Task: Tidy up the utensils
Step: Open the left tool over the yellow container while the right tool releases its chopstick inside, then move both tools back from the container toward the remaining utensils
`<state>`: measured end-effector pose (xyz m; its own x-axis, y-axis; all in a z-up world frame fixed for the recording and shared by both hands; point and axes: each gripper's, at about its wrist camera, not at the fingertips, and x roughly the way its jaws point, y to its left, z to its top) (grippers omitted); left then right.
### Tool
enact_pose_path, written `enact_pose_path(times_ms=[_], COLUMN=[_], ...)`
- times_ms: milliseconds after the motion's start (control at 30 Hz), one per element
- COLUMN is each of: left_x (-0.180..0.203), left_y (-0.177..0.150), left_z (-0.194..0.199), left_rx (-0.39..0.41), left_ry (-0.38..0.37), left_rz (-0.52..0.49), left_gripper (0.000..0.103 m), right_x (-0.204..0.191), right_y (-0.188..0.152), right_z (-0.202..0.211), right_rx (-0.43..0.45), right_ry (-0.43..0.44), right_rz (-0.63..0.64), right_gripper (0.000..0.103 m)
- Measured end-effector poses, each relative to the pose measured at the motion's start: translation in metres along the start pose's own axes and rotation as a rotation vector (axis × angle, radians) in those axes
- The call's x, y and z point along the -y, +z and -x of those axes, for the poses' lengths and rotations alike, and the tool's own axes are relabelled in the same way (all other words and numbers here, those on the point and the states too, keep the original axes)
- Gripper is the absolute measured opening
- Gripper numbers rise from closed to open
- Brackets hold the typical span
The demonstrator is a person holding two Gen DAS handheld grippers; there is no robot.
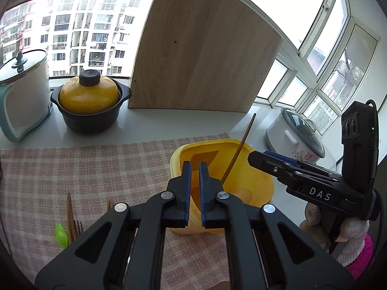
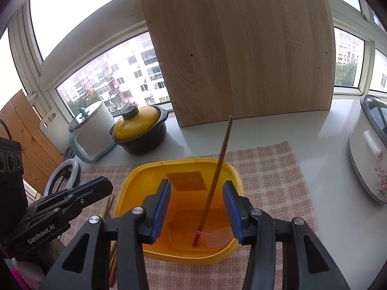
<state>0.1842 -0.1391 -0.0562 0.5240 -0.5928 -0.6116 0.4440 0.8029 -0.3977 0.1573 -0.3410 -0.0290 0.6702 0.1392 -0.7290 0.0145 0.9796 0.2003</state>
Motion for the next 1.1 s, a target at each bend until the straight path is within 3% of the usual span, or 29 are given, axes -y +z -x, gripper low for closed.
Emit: enact_pose_path(times_ms=[233,267,300,333,433,567,733,1100], left_x=[-0.038,-0.044,-0.052,-0.061,-0.085,-0.114,-0.141,-0.162], left_y=[-0.012,-0.014,-0.016,-0.019,-0.029,-0.043,-0.063,-0.094], left_z=[0.032,0.037,0.043,0.049,0.064,0.076,0.081,0.054], left_rx=[0.007,0.011,0.015,0.017,-0.004,-0.064,-0.119,-0.241], left_ry=[-0.006,0.000,0.014,0.034,0.095,0.154,0.160,0.123], left_rz=[0.017,0.024,0.031,0.038,0.052,0.091,0.146,0.208], left_gripper=[0.004,0.013,0.029,0.035,0.037,0.037,0.037,0.036], right_x=[-0.019,-0.022,-0.025,-0.028,-0.037,-0.054,-0.078,-0.124], right_y=[-0.013,-0.016,-0.020,-0.022,-0.030,-0.038,-0.048,-0.082], right_z=[0.023,0.027,0.032,0.035,0.044,0.049,0.043,-0.010], right_rx=[0.059,0.074,0.090,0.102,0.116,0.093,0.032,-0.174], right_ry=[-0.002,0.000,0.008,0.020,0.075,0.105,0.163,0.274], right_rz=[0.068,0.074,0.078,0.081,0.085,0.122,0.162,0.186], right_gripper=[0.069,0.073,0.074,0.078,0.093,0.103,0.102,0.065])
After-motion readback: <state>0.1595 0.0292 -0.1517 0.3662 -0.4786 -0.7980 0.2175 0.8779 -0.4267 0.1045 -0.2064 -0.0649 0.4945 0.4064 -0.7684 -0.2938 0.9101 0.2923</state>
